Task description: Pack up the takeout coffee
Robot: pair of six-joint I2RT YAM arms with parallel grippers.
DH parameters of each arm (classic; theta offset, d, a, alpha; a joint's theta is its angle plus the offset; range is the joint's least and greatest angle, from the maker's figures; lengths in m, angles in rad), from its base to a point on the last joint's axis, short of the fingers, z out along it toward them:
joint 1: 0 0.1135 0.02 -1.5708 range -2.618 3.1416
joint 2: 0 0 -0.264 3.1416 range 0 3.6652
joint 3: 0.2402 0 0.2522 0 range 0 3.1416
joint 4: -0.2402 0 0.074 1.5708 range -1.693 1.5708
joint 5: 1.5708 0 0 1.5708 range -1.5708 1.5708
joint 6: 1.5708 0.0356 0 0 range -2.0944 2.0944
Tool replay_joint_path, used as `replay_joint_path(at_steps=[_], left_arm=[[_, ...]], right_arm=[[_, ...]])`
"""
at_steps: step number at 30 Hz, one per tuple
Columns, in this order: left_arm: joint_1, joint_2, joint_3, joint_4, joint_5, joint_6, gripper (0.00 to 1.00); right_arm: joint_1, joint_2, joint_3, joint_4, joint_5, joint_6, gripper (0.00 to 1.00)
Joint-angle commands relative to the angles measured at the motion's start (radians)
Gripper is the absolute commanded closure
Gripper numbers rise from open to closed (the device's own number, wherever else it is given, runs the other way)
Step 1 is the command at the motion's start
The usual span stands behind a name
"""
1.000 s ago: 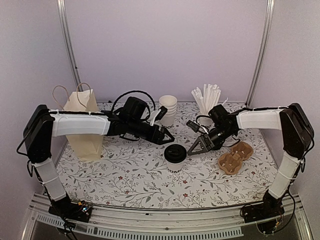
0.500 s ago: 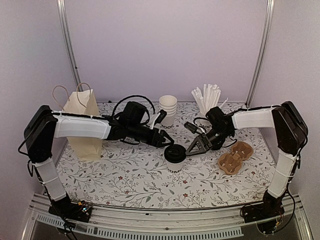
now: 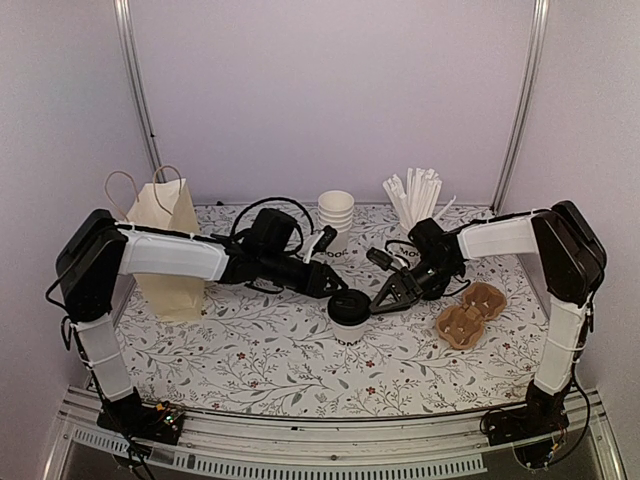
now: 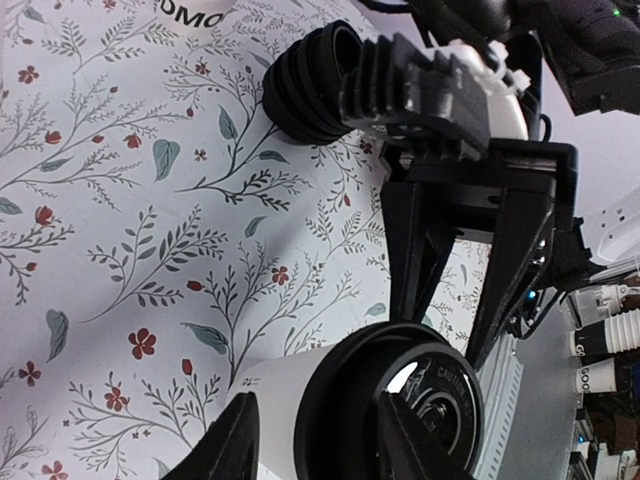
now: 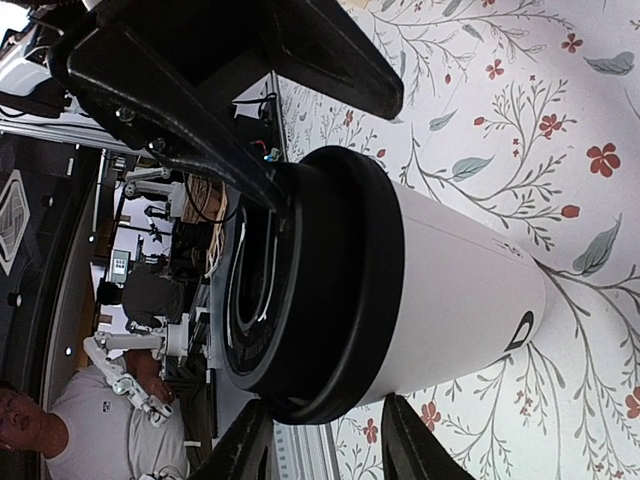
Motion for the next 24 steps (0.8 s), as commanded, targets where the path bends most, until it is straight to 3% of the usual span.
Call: replay_joint_path(at_steps=[1,16,21,24], left_arm=[[-0.009,0.039,-0.033,-0.03,-0.007,0.005,0.58],[-0.066,0.027,-0.206,0.094,-0.14,0.014,0.58],[-0.078,0.006,-0.218,0.097,-0.179,0.021,0.58],[-0.077,-0.009,-0.21,0.091,-0.19,0.024,0.58]], right_arm=[[0.002,0.05,0.016,0.001,0.09,0.015,0.64],[0.045,0.149,0.026,-0.02,0.522,0.03,0.71],[0.049,0.15,0.072,-0.045,0.513,-0.004,0.74],[0.049,0.133,0.136,-0.097,0.416,-0.063,0.73]])
